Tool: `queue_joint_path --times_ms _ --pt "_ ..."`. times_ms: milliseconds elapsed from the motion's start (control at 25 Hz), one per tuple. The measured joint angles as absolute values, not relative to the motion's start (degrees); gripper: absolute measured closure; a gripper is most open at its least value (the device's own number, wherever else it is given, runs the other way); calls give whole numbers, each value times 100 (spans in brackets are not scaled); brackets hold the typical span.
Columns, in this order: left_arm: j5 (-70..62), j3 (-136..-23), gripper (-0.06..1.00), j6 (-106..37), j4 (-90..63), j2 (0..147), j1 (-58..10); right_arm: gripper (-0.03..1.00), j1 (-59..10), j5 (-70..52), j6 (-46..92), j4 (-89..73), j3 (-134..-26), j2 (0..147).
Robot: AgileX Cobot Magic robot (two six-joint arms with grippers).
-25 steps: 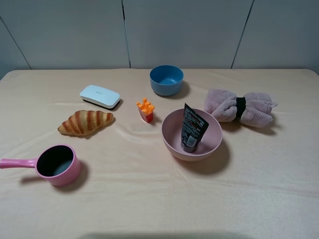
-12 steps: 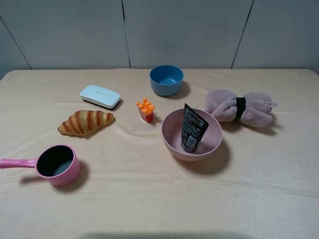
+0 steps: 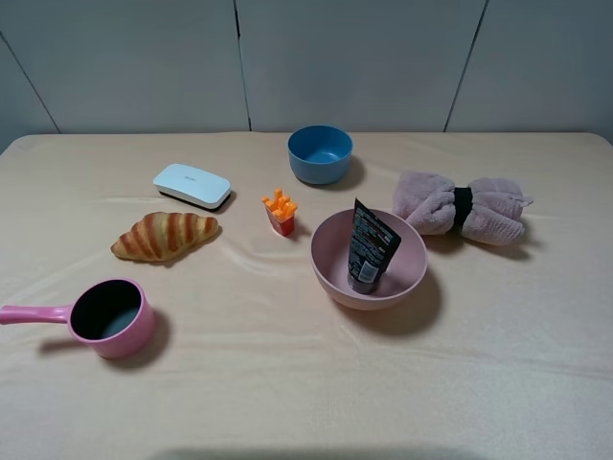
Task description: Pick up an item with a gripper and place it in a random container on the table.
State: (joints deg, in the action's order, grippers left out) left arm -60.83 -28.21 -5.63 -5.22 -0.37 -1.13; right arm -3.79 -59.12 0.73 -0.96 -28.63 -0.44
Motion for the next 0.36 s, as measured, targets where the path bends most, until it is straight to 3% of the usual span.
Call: queue_joint_path --times_ms 360 --pt "-6083 -2821 -5 -563 -522 -37 -113 27 -379 -5912 73 -159 -2863 -44"
